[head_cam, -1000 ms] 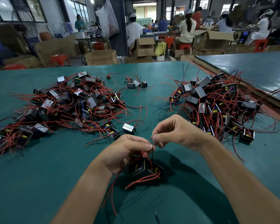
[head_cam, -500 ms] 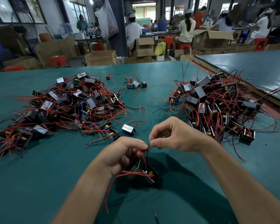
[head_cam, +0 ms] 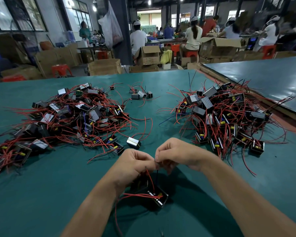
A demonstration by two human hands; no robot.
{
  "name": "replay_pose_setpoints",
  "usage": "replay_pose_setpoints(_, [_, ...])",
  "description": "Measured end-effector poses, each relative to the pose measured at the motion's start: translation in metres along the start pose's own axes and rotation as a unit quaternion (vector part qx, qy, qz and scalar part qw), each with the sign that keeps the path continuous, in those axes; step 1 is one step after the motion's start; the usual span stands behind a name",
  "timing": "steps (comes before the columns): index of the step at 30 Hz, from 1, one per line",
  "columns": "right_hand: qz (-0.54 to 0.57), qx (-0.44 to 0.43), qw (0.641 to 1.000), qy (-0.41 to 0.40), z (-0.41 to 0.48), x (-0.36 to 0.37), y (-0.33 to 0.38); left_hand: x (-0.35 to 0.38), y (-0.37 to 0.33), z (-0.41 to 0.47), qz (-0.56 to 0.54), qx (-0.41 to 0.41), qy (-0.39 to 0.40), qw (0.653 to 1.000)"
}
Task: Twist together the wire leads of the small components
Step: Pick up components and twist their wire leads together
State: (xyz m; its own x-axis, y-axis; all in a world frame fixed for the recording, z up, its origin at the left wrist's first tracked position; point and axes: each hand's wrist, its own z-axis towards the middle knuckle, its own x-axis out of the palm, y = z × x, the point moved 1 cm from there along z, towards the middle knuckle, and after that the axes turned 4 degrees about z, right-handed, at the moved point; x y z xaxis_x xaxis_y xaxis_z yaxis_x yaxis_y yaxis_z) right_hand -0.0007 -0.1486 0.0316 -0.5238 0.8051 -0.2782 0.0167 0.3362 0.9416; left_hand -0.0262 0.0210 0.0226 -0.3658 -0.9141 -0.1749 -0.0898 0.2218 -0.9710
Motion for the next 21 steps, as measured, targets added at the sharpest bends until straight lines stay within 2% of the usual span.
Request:
replay_pose_setpoints(4, [0.042,0.035,0.998,-0.037,0.003,0.0,-0.001,0.002,-0.001,0.003,0.041,0.039,-0.06,0.997])
replay_pose_setpoints(8, [0.034,-0.104,0.992,-0.067,0.001,-0.001,0.003,-0.003,-0.001,0.004,-0.04,-0.009,-0.069,0.997])
replay_pose_setpoints(11, [-0.003,-0.158,0.985,-0.066,-0.001,-0.002,0.004,-0.005,-0.004,0.002,-0.066,-0.05,-0.049,0.995])
replay_pose_setpoints(15, [-0.048,-0.161,0.985,-0.044,-0.003,-0.007,0.003,-0.01,-0.003,0.001,-0.05,-0.091,-0.029,0.994])
replay_pose_setpoints(21, [-0.052,-0.143,0.988,-0.038,-0.001,-0.006,0.001,-0.01,-0.005,-0.001,-0.059,-0.078,0.0,0.995])
